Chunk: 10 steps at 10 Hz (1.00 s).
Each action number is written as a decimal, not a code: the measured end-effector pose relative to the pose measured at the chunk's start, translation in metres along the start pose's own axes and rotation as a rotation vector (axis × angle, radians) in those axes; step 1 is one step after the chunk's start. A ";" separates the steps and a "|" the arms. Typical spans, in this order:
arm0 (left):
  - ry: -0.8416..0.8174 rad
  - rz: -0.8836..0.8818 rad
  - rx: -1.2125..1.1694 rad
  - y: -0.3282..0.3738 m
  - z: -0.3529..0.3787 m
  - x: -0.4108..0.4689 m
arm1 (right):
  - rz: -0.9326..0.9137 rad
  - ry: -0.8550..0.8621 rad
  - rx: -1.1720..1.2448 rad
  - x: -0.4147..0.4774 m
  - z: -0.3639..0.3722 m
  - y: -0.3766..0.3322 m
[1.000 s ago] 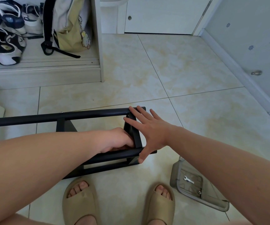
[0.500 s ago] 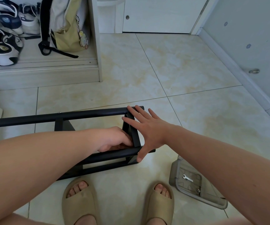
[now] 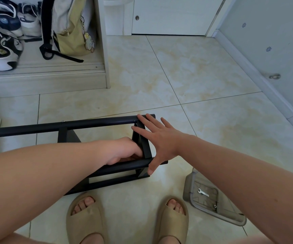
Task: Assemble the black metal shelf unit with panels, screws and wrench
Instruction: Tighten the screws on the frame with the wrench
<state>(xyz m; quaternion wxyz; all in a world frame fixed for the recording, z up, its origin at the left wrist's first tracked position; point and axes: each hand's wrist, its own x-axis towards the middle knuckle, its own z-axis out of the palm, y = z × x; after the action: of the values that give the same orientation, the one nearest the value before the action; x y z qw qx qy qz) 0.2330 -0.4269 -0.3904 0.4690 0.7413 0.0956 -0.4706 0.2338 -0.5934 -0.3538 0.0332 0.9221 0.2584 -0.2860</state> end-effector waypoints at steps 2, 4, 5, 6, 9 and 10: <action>-0.053 -0.011 -0.077 -0.006 -0.001 0.008 | -0.002 0.001 -0.003 -0.002 0.000 -0.001; -0.091 -0.023 -0.116 -0.008 -0.001 0.014 | 0.001 -0.003 0.004 -0.002 0.000 -0.001; -0.109 -0.046 -0.109 -0.010 -0.002 0.016 | 0.001 -0.005 0.004 -0.002 0.000 -0.001; -0.144 -0.055 -0.121 -0.012 -0.003 0.018 | 0.001 -0.005 0.002 -0.002 0.000 -0.002; -0.161 -0.064 -0.193 -0.016 -0.004 0.021 | -0.002 0.003 0.005 -0.002 0.001 -0.001; -0.146 -0.053 -0.165 -0.015 -0.002 0.019 | -0.002 0.002 0.006 -0.002 0.001 -0.002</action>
<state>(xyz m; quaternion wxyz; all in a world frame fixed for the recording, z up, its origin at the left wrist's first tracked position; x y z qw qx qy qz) 0.2357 -0.4229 -0.4138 0.5216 0.6611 0.1193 -0.5259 0.2311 -0.5932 -0.3531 0.0301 0.9223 0.2584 -0.2858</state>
